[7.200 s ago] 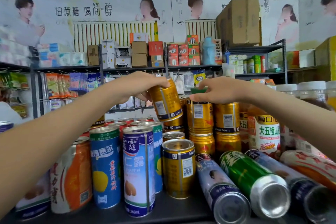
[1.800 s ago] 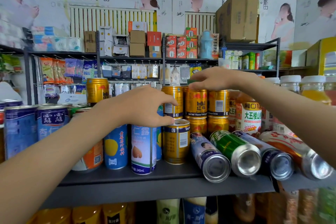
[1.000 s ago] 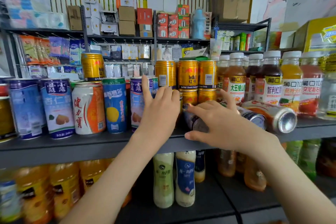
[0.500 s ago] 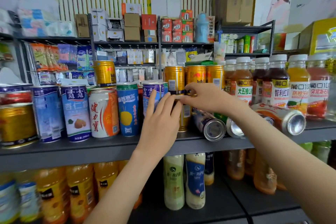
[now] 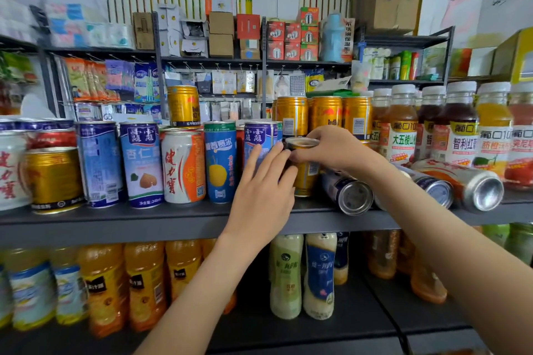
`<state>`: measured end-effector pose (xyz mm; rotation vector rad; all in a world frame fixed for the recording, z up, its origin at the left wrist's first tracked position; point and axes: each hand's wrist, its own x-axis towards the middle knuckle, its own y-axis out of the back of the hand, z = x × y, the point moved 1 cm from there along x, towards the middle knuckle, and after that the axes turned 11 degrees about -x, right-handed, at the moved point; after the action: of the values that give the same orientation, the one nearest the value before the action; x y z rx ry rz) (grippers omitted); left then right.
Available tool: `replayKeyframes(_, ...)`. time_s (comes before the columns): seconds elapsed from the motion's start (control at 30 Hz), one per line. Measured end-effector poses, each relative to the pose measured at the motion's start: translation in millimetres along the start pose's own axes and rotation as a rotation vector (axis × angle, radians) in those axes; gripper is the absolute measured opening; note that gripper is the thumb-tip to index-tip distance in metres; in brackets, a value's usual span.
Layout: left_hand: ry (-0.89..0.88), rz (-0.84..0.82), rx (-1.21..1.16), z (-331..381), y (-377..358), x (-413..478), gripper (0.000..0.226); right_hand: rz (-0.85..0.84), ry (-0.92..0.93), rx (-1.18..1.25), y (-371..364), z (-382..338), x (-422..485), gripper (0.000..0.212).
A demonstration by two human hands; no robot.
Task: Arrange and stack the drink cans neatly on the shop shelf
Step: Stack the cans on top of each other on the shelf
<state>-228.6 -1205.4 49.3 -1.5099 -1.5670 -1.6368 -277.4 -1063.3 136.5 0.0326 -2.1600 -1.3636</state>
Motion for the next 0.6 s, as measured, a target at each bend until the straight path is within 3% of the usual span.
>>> replayKeyframes(0.17, 0.108, 0.099, -0.154, 4.0, 2.4, 0.3, 0.056, 0.215, -0.039, 0.210, 25.7, 3.2, -13.0, 0.043)
replayKeyframes(0.33, 0.244, 0.216, -0.104, 12.3, 7.3, 3.3, 0.069, 0.371, -0.113, 0.521, 45.7, 13.2, -34.8, 0.036)
replayKeyframes(0.47, 0.307, 0.183, -0.079, 18.5, 10.0, 17.8, 0.089, 0.229, -0.091, 0.846, 46.1, 10.0, -51.5, 0.019)
replayKeyframes(0.6, 0.299, 0.251, -0.246, 22.7, 20.1, 29.5, 0.082, 0.081, -0.049, 1.099, 33.4, 6.1, -61.7, 0.018)
